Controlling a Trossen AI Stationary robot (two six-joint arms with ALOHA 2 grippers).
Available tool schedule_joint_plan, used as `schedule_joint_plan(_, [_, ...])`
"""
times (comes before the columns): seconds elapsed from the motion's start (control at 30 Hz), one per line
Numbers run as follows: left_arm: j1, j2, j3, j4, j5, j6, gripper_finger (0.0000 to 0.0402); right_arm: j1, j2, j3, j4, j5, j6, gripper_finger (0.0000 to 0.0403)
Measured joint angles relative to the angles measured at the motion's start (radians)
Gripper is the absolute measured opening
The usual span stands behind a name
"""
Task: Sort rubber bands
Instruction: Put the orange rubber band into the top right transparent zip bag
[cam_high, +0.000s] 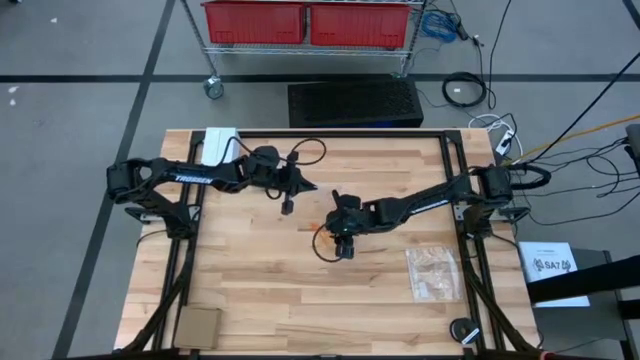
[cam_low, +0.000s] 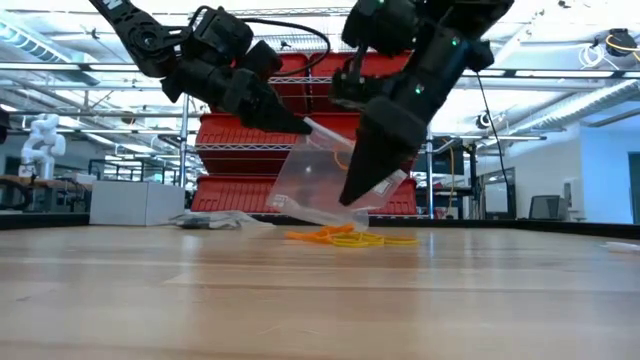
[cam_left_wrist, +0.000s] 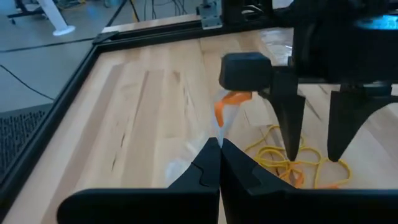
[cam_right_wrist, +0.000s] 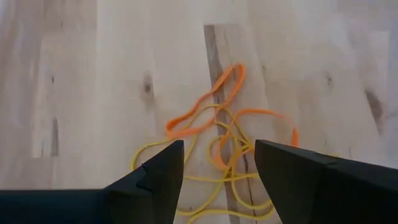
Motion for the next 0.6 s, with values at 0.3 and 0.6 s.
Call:
schedule_joint_plan(0.3, [0.037, 0.000, 0.000, -0.002, 0.025, -0.011, 0.0000, 0.084, -0.229, 0.014, -0.363, 0.204, 0.139, 0.0169])
schedule_joint_plan(0.6, [0.038, 0.000, 0.000, 0.017, 0.051, -0.012, 0.0000, 0.139, -0.468, -0.392, 0.023, 0.397, 0.240, 0.0152])
